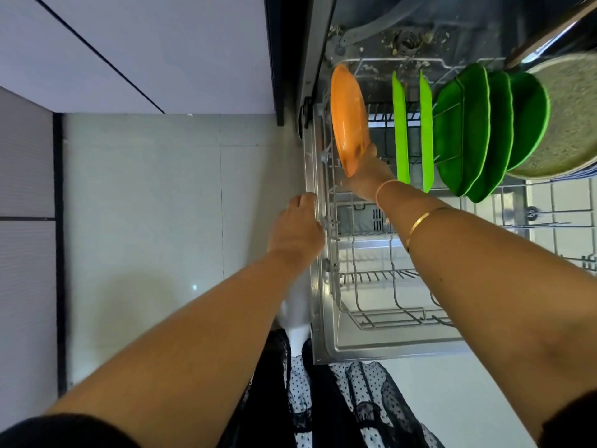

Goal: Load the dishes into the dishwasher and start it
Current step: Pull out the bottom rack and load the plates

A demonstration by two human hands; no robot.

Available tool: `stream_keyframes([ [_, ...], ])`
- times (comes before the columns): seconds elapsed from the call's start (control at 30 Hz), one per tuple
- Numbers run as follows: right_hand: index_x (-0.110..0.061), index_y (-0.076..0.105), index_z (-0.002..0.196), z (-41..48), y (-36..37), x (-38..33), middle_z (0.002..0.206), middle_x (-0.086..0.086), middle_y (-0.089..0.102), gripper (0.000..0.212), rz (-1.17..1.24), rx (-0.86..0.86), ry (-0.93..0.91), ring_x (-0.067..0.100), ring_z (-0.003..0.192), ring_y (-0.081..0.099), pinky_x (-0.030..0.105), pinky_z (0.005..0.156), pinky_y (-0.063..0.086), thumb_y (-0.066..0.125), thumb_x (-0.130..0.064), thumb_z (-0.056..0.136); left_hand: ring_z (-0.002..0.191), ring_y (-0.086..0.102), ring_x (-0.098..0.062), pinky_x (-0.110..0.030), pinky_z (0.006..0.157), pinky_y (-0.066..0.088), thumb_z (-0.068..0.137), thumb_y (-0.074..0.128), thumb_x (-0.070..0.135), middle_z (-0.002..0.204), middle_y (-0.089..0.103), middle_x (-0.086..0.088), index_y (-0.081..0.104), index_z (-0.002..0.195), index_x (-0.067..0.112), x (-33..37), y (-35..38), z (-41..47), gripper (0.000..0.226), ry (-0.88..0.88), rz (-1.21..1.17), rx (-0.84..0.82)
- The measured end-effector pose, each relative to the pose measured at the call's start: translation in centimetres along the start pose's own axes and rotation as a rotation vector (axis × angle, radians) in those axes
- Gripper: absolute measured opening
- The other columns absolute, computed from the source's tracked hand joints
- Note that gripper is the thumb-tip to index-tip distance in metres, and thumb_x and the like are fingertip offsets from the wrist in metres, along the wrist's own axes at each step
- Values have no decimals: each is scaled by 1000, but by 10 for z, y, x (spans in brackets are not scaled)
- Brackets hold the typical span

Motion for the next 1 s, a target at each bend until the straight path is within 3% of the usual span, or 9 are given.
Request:
stream_keyframes([
  [0.13, -7, 10, 144, -8, -5, -12, 122, 20, 55, 73, -8, 38, -69, 33, 96, 58, 35, 76, 44, 57, -18, 90, 123, 46, -28, -36, 96, 41, 94, 47, 13, 144, 35, -5, 30, 140, 19, 7, -10, -4, 49, 9, -10, 20],
  [0.23, -3, 8, 145, -9, -9, -23, 125, 22, 54, 71, -89, 108, -124, 38, 106, 58, 40, 84, 46, 51, -25, 93, 124, 45, -28, -36, 99, 40, 94, 48, 14, 144, 35, -5, 29, 141, 19, 7, -11, -5, 50, 22, -29, 37],
  [0.33, 0, 6, 146, -5, -11, -25, 125, 24, 54, 69, -213, 181, -111, 41, 112, 55, 45, 89, 46, 48, -20, 95, 125, 44, -27, -36, 101, 39, 95, 47, 14, 144, 35, -4, 29, 141, 18, 0, -7, -7, 50, 15, -48, 32],
  [0.5, 4, 20, 140, -14, -18, -29, 128, 24, 52, 53, -259, 350, -91, 39, 110, 58, 42, 84, 49, 45, -9, 95, 123, 47, -26, -33, 99, 39, 96, 44, 13, 145, 33, -4, 28, 143, 18, -15, 1, -17, 49, 2, -65, 16],
  [0.6, 6, 19, 141, -27, -19, -37, 147, 28, 29, 51, -374, 422, -131, 39, 110, 59, 40, 82, 50, 40, -7, 95, 116, 51, -26, -31, 93, 41, 96, 43, 13, 143, 36, -5, 30, 141, 17, -19, -1, -21, 48, 11, -66, 22],
  [0.67, 6, 22, 139, -37, -26, -44, 152, 25, 21, 49, -457, 486, -177, 38, 103, 63, 38, 71, 50, 39, -8, 95, 114, 52, -25, -29, 89, 40, 96, 43, 13, 142, 36, -5, 30, 141, 17, -19, -4, -23, 47, 20, -66, 30],
  [0.73, 5, 26, 137, -45, -42, -51, 152, 23, 24, 45, -526, 566, -223, 37, 95, 66, 36, 61, 45, 37, -8, 95, 113, 53, -24, -28, 88, 41, 96, 43, 12, 142, 36, -4, 31, 141, 17, -19, -8, -25, 47, 26, -70, 35],
  [0.87, 5, 20, 140, -49, -72, -56, 150, 26, 24, 49, -595, 637, -220, 42, 98, 64, 42, 68, 52, 36, -5, 95, 107, 56, -23, -27, 84, 41, 96, 42, 13, 142, 37, -4, 32, 140, 17, -16, -15, -28, 46, 33, -81, 55],
  [1.0, 7, 18, 140, -40, -78, -50, 149, 31, 22, 52, -626, 646, -168, 42, 109, 60, 43, 66, 53, 40, -2, 94, 102, 57, -24, -30, 83, 45, 95, 43, 13, 140, 38, -5, 34, 138, 17, -10, -15, -29, 43, 56, -100, 63],
])
Point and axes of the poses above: each hand's wrist, its own z-axis towards the middle knuckle, its own y-axis out of the palm, x = y × z, the point moved 6 cm from there along z, towards the middle knuckle
